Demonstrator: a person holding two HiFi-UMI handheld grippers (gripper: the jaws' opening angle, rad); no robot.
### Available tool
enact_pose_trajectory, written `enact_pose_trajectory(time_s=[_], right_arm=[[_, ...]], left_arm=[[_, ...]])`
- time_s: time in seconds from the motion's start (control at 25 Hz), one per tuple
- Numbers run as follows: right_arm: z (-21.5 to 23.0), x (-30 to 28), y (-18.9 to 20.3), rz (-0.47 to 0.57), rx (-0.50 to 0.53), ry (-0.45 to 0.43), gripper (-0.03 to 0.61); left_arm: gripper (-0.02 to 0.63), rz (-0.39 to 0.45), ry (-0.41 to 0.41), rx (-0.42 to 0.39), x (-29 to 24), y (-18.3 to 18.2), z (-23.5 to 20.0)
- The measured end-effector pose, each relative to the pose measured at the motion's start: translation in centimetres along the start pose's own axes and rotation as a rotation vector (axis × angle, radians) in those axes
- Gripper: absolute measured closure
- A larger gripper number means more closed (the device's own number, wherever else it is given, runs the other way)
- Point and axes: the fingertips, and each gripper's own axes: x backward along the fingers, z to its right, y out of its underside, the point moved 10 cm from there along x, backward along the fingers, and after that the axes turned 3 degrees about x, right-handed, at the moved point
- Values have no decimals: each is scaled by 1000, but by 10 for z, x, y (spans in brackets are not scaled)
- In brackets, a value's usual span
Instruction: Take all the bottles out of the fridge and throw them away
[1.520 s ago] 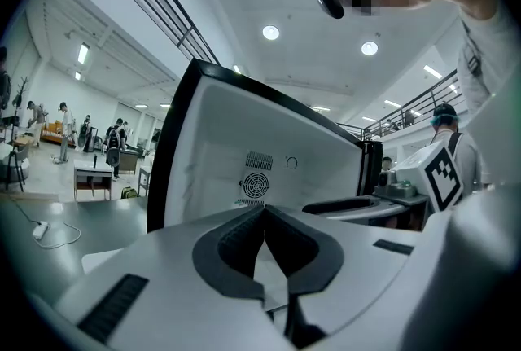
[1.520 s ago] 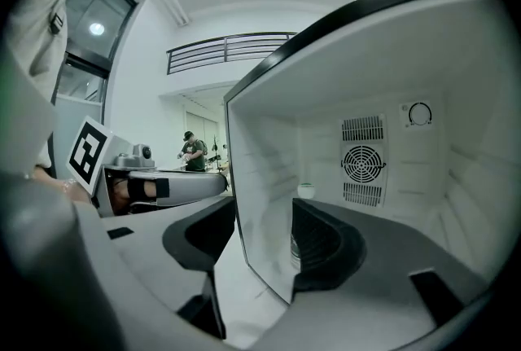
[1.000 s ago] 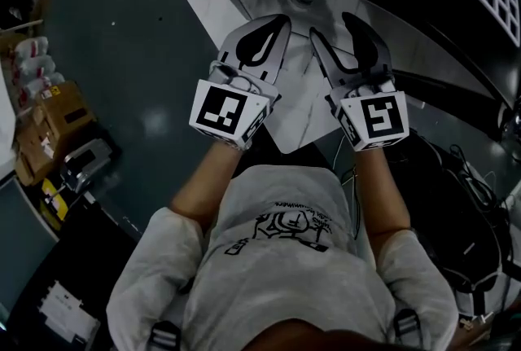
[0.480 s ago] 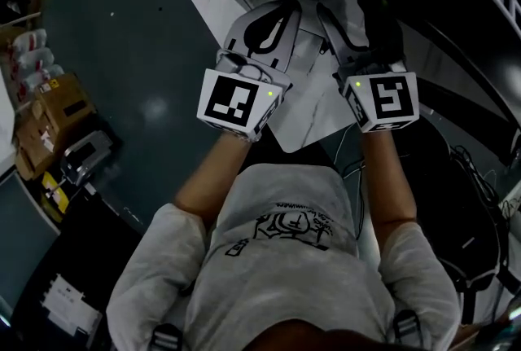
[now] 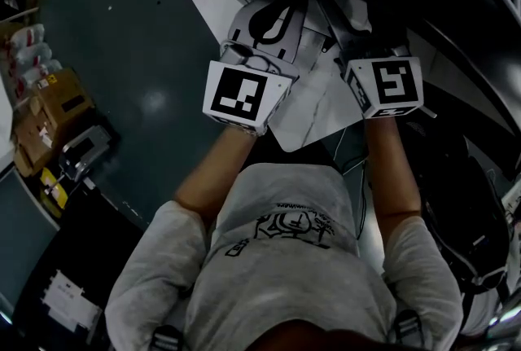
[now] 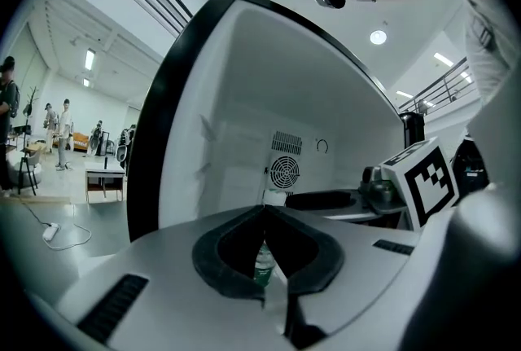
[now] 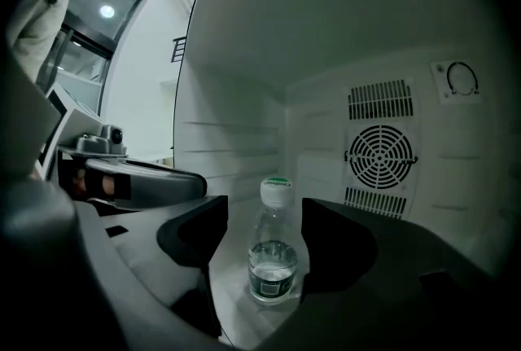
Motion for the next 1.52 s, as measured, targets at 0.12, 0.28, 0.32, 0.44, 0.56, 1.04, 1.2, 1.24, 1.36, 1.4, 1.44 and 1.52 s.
enact_pose_trajectory(time_s=[0.12,0.28,0.32,0.44,0.56,1.04,1.2,1.24,1.36,1.4,1.44,1.52], right_arm=[[2,-11,5,3,5,-2,304],[4,-23,13,11,9,-2,304],[5,-25,14,12,11,-2,304],[4,-31,11,16,22,4,305],[3,-31,7,28,29,17,364],[-3,-25,3,39,17,26,413],[-4,-15,2,41,15,23,413],[-5,-12,1,42,19,23,414],[-7,-6,-5,42,30,24,414],[-7,-4,-8,43,31,24,413],[-7,-1,-10,45,31,23,414],[-8,4,-15,47,33,21,414]], left_arm=[[600,-8,-1,3,-3,4,-2],[600,-8,-7,-2,-5,12,-6],[600,-3,-11,-1,-5,13,-7],[600,15,-19,14,-3,10,-10],[600,-3,-15,-2,-2,8,-11],[600,-5,-16,-1,5,2,-12],[600,0,-10,-9,9,-2,-7],[600,2,-8,-10,9,-3,-6],[600,8,-7,-13,13,-9,-4],[600,10,-6,-15,14,-11,-3],[600,12,-5,-16,15,-12,-2],[600,19,-2,-21,18,-17,0]])
